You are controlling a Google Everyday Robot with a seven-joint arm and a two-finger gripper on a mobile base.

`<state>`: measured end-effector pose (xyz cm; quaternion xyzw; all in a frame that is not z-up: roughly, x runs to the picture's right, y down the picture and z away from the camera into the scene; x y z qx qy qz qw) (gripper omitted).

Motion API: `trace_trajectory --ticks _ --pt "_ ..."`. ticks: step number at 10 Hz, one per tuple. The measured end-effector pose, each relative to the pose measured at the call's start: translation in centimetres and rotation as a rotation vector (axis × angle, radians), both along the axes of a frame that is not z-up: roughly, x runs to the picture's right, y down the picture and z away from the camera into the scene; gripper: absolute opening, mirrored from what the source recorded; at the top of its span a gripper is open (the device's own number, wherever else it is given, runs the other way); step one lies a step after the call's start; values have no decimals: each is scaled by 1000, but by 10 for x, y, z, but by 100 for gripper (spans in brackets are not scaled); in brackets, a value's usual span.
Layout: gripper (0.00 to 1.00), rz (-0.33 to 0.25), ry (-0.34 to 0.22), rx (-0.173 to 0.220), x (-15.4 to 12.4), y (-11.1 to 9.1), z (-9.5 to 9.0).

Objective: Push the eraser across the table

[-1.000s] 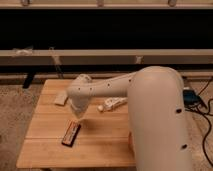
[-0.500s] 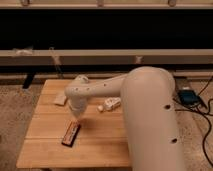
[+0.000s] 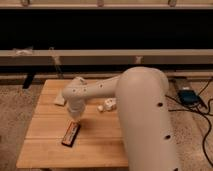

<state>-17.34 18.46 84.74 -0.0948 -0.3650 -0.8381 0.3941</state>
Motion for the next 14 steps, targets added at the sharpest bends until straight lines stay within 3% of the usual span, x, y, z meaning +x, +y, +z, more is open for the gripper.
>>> trace_trajectory --ticks 8,14 --pt "0 -56 -59 -23 -20 42 -33" --pt "0 -96 -130 -17 -36 71 -66"
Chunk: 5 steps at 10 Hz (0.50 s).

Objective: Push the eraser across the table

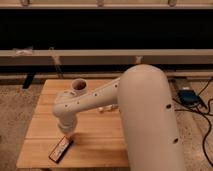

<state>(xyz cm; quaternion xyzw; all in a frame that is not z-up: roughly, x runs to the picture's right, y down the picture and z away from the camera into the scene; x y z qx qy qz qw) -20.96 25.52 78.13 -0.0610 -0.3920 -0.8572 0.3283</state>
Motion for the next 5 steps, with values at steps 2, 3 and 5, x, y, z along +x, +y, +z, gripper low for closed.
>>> trace_trajectory --ticks 2,3,5 --pt "0 -13 -24 4 -7 5 -8" --pt "0 -23 -36 5 -10 8 -13" --pt "0 -42 -63 6 -17 16 -21"
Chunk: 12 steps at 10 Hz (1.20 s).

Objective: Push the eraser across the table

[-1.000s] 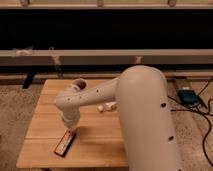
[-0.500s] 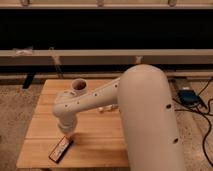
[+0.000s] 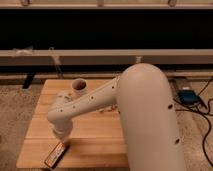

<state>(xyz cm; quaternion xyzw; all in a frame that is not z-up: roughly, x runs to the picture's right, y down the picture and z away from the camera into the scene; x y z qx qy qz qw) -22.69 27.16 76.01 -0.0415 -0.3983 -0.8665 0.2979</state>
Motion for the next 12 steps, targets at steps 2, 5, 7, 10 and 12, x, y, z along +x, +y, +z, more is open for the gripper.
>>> trace_trajectory --ticks 2,5,7,10,12 --pt "0 -25 -25 -1 -6 9 -7" --pt "0 -59 -59 1 -15 21 -19" --pt "0 -57 -76 8 -17 21 -25" --pt "4 21 -100 58 -7 -19 -45" --pt "24 88 -104 110 11 -66 -53"
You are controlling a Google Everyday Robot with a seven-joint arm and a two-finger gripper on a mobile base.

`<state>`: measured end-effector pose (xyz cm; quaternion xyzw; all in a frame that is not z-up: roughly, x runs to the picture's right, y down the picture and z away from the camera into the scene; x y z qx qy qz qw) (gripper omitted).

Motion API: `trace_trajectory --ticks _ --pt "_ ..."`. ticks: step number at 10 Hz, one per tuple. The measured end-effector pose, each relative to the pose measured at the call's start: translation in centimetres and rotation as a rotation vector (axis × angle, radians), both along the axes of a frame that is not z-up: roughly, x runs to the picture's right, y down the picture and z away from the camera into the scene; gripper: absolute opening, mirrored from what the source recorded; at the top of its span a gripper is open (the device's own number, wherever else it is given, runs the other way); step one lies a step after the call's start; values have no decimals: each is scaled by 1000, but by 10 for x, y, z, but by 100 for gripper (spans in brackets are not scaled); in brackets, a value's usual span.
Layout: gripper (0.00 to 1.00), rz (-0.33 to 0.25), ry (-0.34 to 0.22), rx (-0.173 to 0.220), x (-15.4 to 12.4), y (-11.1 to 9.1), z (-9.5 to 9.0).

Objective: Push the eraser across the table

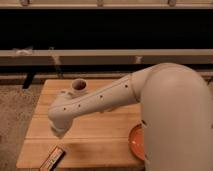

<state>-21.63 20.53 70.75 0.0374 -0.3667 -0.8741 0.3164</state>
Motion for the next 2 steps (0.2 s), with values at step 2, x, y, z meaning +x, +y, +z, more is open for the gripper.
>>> trace_trajectory --ticks 2 --pt "30 26 -1 23 6 -19 -4"
